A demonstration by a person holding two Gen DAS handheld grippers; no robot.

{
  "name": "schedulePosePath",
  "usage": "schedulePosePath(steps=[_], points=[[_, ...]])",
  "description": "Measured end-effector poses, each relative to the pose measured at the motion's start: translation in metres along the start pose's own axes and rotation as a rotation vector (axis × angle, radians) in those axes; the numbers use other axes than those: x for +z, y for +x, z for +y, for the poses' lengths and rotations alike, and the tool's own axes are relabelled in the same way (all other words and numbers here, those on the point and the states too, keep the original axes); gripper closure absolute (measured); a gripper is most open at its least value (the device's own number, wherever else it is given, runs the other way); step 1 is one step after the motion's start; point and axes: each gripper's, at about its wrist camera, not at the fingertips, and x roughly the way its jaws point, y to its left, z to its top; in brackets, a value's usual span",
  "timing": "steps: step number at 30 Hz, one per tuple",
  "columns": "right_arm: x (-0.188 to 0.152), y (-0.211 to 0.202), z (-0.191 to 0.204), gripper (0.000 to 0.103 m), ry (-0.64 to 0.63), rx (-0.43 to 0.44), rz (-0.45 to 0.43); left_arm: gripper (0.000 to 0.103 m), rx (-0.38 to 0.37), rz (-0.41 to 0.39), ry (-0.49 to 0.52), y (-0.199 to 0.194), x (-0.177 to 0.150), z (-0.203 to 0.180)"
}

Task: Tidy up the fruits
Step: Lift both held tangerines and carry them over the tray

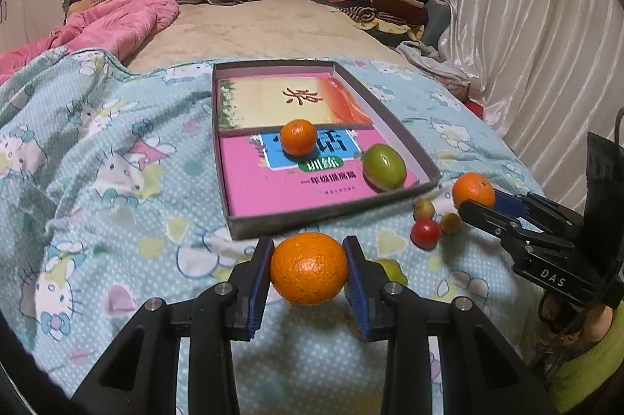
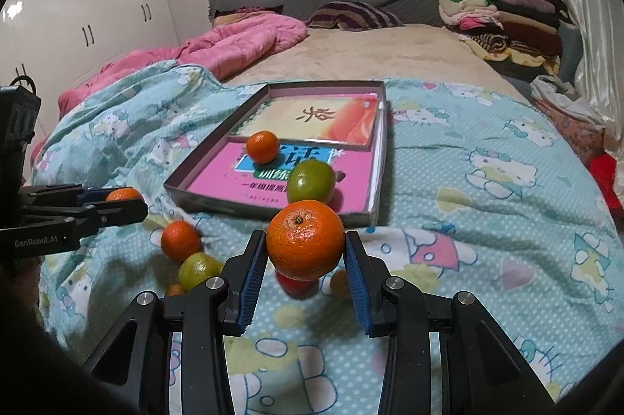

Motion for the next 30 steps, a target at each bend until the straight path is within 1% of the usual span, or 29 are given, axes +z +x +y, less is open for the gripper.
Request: schedulePosePath(steps=[6,12,21,24,30], points=[[0.008,0.000,-0.008,0.062,0.002,-0.025,-0.012,0.066,0.012,-0.007,0.004,0.006,0.016,0.002],[0.016,0.006,-0.015,0.062,-0.005,-0.044,-0.006,0.066,0.029,0.009,-0.008,0.021,0.027,0.009],[0.025,0.023,-0.023,0.062,-0.012,-0.056,0.030,0.066,0.044,0.035,-0.005,0.050,0.040,0.011],[0.030,0.031,-0.023,0.062,-0.038,-0.061,0.040,0.066,0.047,0.042,-0.003,0.059,0.042,0.012],[0.036,0.053,-0.019,0.062,-0.092,-0.082,0.092,0.066,0.058,0.050,0.006,0.071,0.042,0.015]])
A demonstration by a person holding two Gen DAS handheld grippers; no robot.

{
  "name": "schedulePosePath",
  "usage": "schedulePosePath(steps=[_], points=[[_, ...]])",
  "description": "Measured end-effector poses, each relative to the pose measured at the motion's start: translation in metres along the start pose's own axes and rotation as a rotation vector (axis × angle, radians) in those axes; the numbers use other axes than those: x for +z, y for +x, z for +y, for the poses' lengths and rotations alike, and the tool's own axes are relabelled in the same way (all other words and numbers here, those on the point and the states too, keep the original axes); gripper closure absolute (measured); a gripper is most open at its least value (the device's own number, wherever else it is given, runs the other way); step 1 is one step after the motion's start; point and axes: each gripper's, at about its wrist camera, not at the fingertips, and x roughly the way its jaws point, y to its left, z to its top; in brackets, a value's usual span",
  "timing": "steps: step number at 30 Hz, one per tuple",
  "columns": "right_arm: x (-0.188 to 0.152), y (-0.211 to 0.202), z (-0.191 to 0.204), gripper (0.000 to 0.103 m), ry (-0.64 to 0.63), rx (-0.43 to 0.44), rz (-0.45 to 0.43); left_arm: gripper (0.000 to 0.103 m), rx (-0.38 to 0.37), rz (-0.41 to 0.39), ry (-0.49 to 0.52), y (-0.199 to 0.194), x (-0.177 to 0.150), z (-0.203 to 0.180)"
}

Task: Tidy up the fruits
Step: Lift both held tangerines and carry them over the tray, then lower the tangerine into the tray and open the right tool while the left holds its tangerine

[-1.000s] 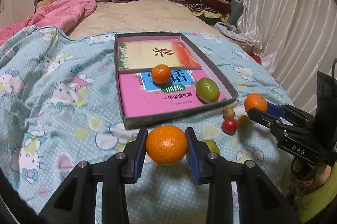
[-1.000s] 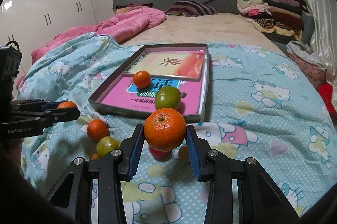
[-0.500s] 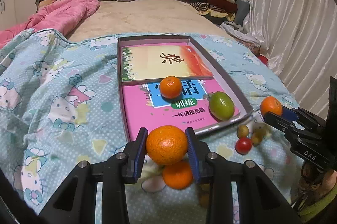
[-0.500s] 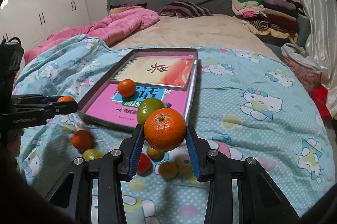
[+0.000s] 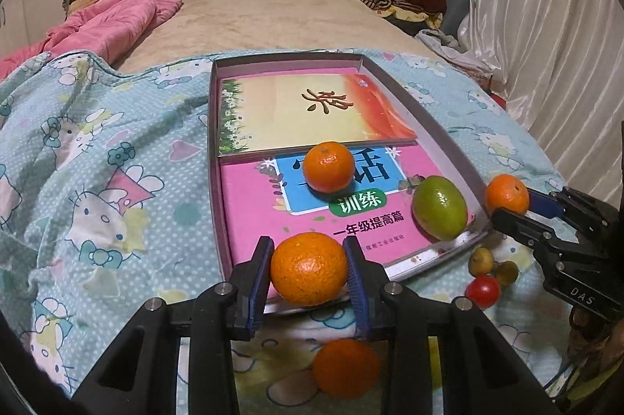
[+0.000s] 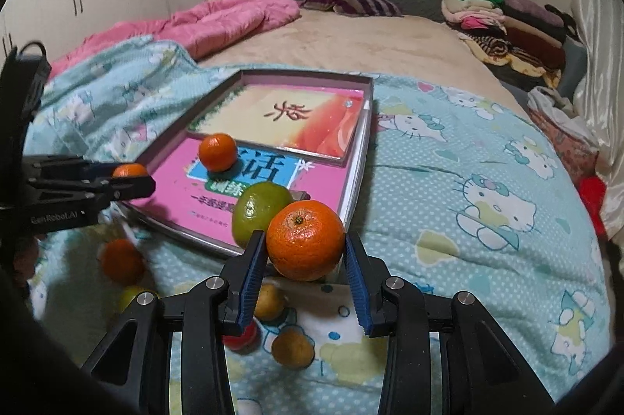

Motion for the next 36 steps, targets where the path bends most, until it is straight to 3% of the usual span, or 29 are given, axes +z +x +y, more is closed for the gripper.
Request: schedulePosePath(steps=[12,36], points=[[0.006,0.019,0.006,0.062,-0.063,-0.031,0.044,0.066,0.007,0.022,-0.002,0.017,-0.001,0.008],[0.003,0.014,0.008,0.057,-0.076,0.000,0.013,0.066,0.006,0.028,0.005,0.019,-0.001,0.005]])
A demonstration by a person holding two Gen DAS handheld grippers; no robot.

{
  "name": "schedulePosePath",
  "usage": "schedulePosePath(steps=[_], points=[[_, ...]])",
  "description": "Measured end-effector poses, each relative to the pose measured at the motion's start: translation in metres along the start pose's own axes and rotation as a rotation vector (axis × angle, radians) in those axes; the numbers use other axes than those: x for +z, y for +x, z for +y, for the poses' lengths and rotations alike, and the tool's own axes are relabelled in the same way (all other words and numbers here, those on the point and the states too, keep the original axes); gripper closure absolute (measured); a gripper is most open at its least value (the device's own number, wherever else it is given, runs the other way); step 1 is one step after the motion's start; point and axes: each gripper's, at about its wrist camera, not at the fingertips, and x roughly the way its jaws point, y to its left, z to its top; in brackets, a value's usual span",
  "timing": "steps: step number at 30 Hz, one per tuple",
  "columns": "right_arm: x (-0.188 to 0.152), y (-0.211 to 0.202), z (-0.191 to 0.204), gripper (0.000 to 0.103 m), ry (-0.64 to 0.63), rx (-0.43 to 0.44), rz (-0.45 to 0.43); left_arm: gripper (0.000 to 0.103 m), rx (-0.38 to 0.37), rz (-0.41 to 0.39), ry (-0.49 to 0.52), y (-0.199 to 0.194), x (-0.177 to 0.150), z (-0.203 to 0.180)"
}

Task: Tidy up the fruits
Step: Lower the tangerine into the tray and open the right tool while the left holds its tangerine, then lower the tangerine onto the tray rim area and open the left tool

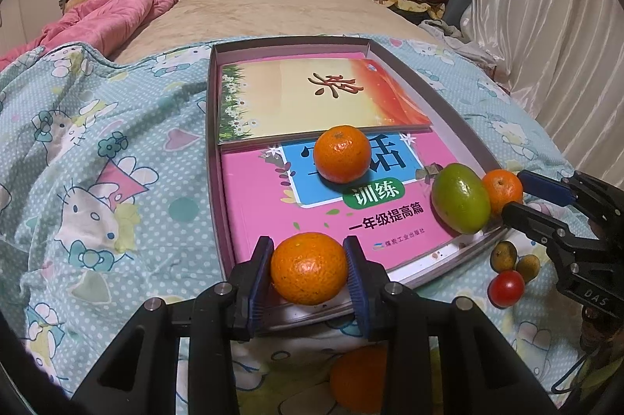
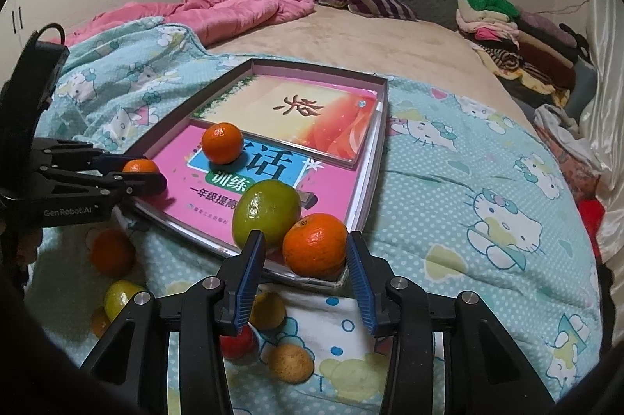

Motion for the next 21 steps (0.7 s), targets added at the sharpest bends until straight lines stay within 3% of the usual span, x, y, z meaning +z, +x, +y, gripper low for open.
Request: schedulePosePath(steps=[13,21], points=[[-0.005,-0.004,-0.010,0.057,0.059,0.000,-0.026,0.066,-0.008,0.006,-0.009,0.000,0.000,0.001],[-0.011,-0.010,-0.014,0.046,0.100,-0.006,-0.044,0.063,-0.018,-0.001,-0.005,-0.004,-0.001,-0.002]])
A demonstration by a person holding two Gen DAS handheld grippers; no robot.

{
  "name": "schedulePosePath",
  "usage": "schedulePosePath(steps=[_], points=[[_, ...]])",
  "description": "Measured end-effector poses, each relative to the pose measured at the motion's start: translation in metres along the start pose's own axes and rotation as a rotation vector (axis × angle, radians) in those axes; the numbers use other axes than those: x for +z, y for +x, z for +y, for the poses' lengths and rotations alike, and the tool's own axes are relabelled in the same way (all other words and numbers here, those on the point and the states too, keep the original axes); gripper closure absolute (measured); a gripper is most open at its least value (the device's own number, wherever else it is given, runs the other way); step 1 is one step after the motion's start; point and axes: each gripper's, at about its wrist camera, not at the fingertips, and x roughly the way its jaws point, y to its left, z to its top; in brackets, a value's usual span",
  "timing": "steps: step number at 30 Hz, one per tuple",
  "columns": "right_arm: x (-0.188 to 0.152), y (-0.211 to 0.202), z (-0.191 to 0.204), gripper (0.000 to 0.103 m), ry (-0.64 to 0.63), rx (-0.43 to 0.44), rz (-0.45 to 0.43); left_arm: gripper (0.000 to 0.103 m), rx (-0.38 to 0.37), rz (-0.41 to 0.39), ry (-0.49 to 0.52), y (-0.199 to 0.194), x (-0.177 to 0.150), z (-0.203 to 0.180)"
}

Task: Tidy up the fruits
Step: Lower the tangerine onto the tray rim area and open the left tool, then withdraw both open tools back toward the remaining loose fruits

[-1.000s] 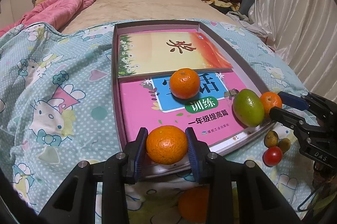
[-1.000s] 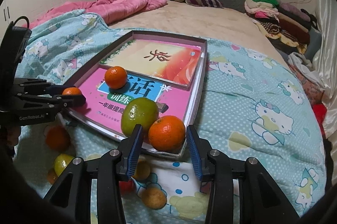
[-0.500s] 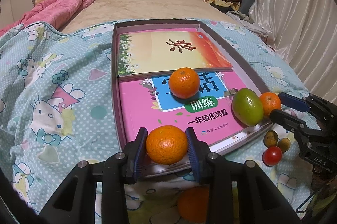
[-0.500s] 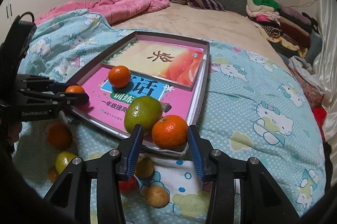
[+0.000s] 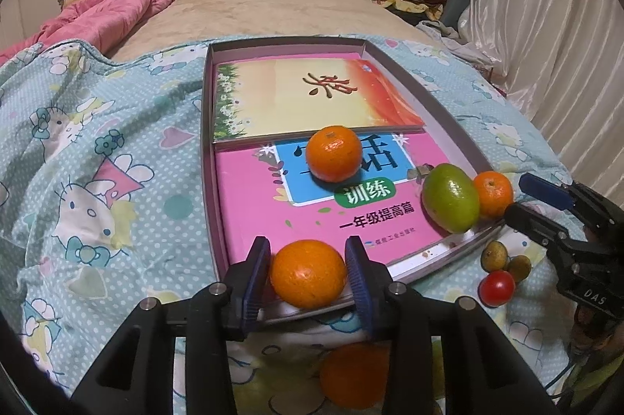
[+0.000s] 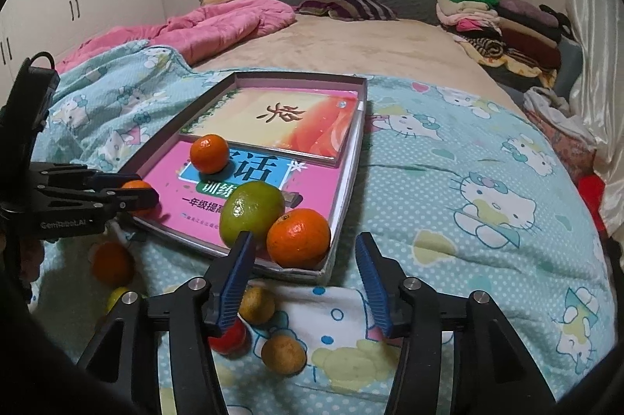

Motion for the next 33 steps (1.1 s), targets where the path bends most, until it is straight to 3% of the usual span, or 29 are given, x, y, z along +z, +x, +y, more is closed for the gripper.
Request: schedulePosePath(steps=[26,33], points=[[-0.004,-0.047,0.000,0.031,0.054,-0.041,-0.129,0.036,-0.085,-0.103,0.029,-0.057,-0.004,-0.026],[-0.005,-0.062,0.004,0.030,0.060,-0.046,-0.167,0.029,-0.078,-0.144,0.028,-0.074,-0.009,-0.027]])
